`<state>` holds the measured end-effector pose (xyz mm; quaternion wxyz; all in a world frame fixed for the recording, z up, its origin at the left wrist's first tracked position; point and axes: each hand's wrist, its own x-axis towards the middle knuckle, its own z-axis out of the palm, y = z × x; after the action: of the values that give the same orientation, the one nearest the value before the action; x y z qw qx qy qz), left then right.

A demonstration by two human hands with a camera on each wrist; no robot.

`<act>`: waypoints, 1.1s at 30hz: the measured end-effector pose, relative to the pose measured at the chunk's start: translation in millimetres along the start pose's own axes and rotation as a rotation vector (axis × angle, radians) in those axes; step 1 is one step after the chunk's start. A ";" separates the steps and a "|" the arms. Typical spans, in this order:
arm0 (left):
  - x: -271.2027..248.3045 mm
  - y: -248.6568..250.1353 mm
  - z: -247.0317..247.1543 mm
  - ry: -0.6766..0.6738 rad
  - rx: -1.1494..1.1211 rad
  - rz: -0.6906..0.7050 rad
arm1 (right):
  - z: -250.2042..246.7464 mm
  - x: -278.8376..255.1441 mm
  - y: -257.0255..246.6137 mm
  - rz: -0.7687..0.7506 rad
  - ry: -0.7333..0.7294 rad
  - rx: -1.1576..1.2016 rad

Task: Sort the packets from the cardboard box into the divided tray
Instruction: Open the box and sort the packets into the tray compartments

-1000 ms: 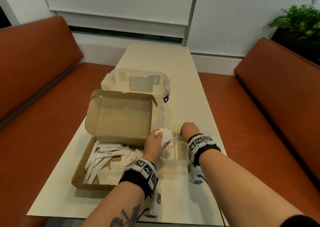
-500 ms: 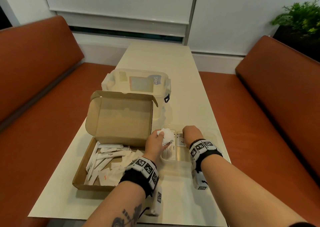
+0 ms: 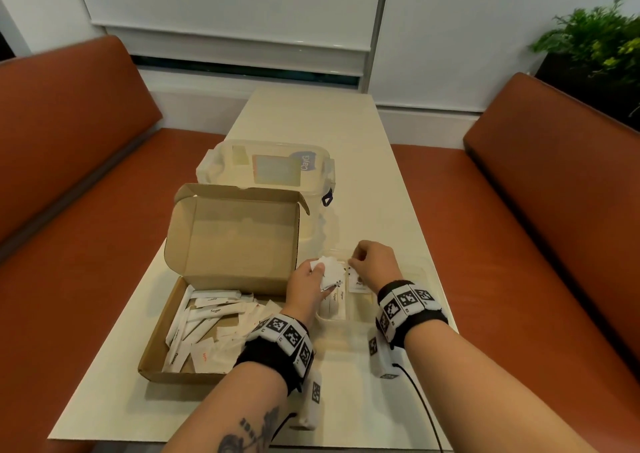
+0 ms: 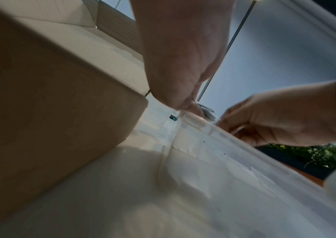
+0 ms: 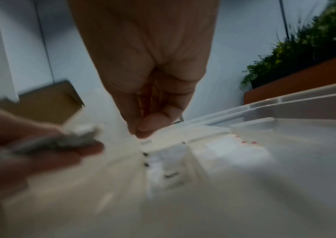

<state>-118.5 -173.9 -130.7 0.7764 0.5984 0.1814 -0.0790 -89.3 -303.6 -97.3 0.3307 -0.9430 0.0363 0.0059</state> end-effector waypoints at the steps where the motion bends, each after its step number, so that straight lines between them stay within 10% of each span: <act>1: -0.2 0.5 0.8 -0.003 -0.005 0.002 | 0.7 -3.8 -4.0 -0.011 0.025 0.099; 13: -11.2 11.0 6.4 0.029 -0.296 -0.186 | 14.5 -28.4 -8.5 0.007 -0.063 0.314; 33: -24.7 7.2 1.5 -0.167 -0.196 -0.036 | -1.3 -34.6 -2.3 0.035 -0.162 0.547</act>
<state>-138.5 -175.7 -114.6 0.8421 0.5074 0.1339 -0.1244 -123.7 -300.3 -93.7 0.5745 -0.8145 0.0264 0.0772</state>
